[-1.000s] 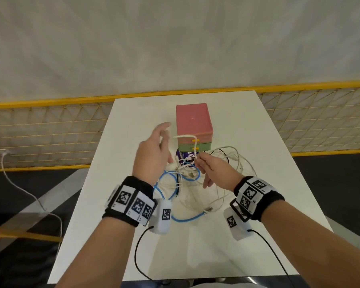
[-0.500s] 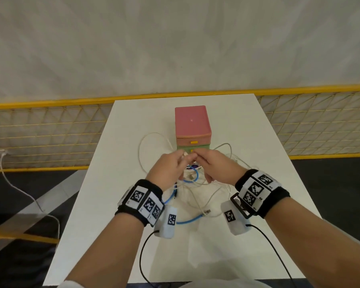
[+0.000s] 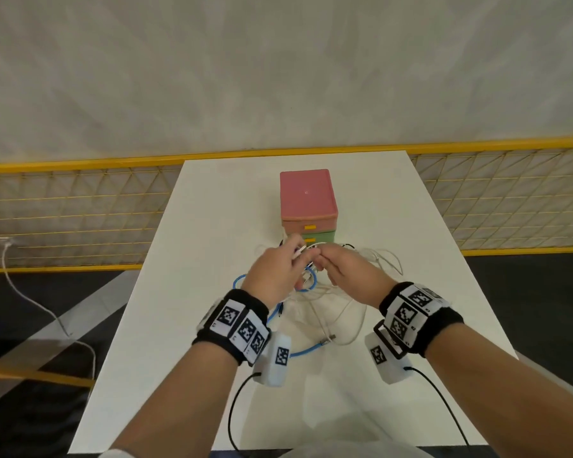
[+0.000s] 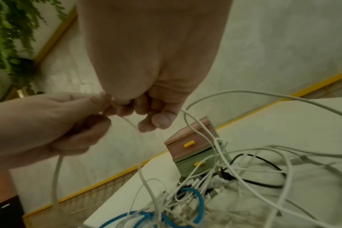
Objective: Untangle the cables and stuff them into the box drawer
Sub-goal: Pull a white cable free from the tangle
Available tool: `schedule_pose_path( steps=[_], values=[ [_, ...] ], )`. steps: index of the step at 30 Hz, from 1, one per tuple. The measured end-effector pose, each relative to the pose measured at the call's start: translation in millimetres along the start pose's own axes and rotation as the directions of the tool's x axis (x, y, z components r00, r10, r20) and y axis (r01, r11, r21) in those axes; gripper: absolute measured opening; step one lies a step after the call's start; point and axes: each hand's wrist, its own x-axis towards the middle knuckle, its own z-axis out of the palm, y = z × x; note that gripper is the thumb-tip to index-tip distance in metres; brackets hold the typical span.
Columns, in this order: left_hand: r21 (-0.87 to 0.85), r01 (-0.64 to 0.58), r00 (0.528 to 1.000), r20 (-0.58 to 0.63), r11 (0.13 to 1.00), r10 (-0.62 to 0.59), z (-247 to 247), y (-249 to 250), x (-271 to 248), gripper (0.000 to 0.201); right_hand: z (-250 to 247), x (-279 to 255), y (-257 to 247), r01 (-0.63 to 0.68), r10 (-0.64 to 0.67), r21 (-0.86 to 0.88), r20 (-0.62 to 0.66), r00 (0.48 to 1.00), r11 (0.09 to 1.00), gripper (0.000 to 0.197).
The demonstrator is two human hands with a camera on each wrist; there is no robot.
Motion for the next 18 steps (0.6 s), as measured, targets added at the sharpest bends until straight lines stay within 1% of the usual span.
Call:
schedule_pose_path(
  steps=[1,2,3,4,5,6,7,8,9,10,11,12,13,14,15,16,17,18],
  values=[
    [0.027,-0.028,0.999,-0.039,0.999,0.029,-0.6,-1.3,0.5,0.031,-0.3,-0.8,3.3,-0.01,0.01,-0.002,0.0,1.0,1.0,0.021],
    [0.071,-0.06,0.992,-0.108,0.996,0.068,-5.7,-1.9,0.7,0.031,-1.0,-3.2,8.2,-0.045,0.045,0.002,0.003,0.999,0.999,0.021],
    [0.116,-0.077,0.975,-0.2,0.99,0.099,-14.6,-3.1,0.9,0.029,-1.6,-6.2,14.7,-0.091,0.091,0.005,0.007,0.996,0.996,0.022],
    [0.138,-0.078,0.943,-0.31,0.987,0.118,-25.9,-5.6,1.4,0.028,-1.8,-10.2,22.2,-0.138,0.138,0.012,0.01,0.99,0.99,0.023],
    [0.132,-0.061,0.901,-0.42,0.989,0.112,-37.8,-9.1,2.8,0.029,-2.1,-14.1,28.7,-0.182,0.182,0.021,0.013,0.983,0.983,0.024],
    [0.112,-0.041,0.859,-0.503,0.993,0.093,-48.8,-11.5,3.5,0.03,-1.5,-17.3,33.9,-0.219,0.218,0.034,0.015,0.976,0.975,0.025],
    [0.1,-0.023,0.832,-0.55,0.995,0.075,-56.1,-13.8,3.9,0.03,-0.5,-19.2,35.4,-0.243,0.243,0.037,0.016,0.97,0.969,0.025],
    [0.097,-0.013,0.823,-0.565,0.995,0.066,-59.1,-15.1,4.5,0.026,1.5,-18.7,36.0,-0.252,0.252,0.032,0.013,0.968,0.967,0.025],
    [0.102,-0.01,0.835,-0.547,0.995,0.065,-57.1,-13.9,5.3,0.021,3.7,-17.0,34.6,-0.245,0.245,0.022,0.009,0.969,0.969,0.026],
    [0.112,-0.02,0.867,-0.494,0.994,0.073,-51.1,-10.2,5.2,0.02,5.8,-14.2,31.3,-0.228,0.228,0.011,0.001,0.974,0.974,0.026],
    [0.135,-0.041,0.909,-0.406,0.99,0.093,-41.2,-6.2,5.5,0.027,7.0,-11.2,26.2,-0.209,0.209,0.003,-0.01,0.978,0.978,0.026],
    [0.155,-0.063,0.95,-0.294,0.986,0.107,-29.5,-0.5,4.7,0.035,7.3,-8.1,20.2,-0.181,0.181,0.002,-0.021,0.983,0.983,0.024],
    [0.177,-0.075,0.978,-0.18,0.981,0.107,-16.6,5.0,3.7,0.039,6.7,-5.2,12.9,-0.145,0.145,-0.003,-0.034,0.989,0.989,0.021],
    [0.195,-0.084,0.991,-0.088,0.977,0.102,-4.8,9.1,2.8,0.039,5.9,-2.6,7.0,-0.109,0.109,-0.006,-0.046,0.993,0.994,0.018],
    [0.213,-0.081,0.995,-0.044,0.974,0.093,3.0,11.3,2.7,0.037,4.0,-1.2,2.1,-0.081,0.08,-0.01,-0.051,0.995,0.997,0.017],
    [0.22,-0.073,0.995,-0.047,0.973,0.086,5.2,11.3,3.7,0.035,2.4,-0.9,0.8,-0.067,0.066,-0.015,-0.046,0.997,0.998,0.017],
    [0.229,-0.057,0.993,-0.084,0.972,0.078,0.3,10.4,5.3,0.034,0.9,-2.8,3.2,-0.084,0.083,-0.019,-0.034,0.996,0.996,0.02],
    [0.234,-0.04,0.987,-0.143,0.971,0.075,-10.1,8.0,6.8,0.033,-0.6,-6.0,8.8,-0.135,0.134,-0.015,-0.028,0.991,0.991,0.023]
  ],
)
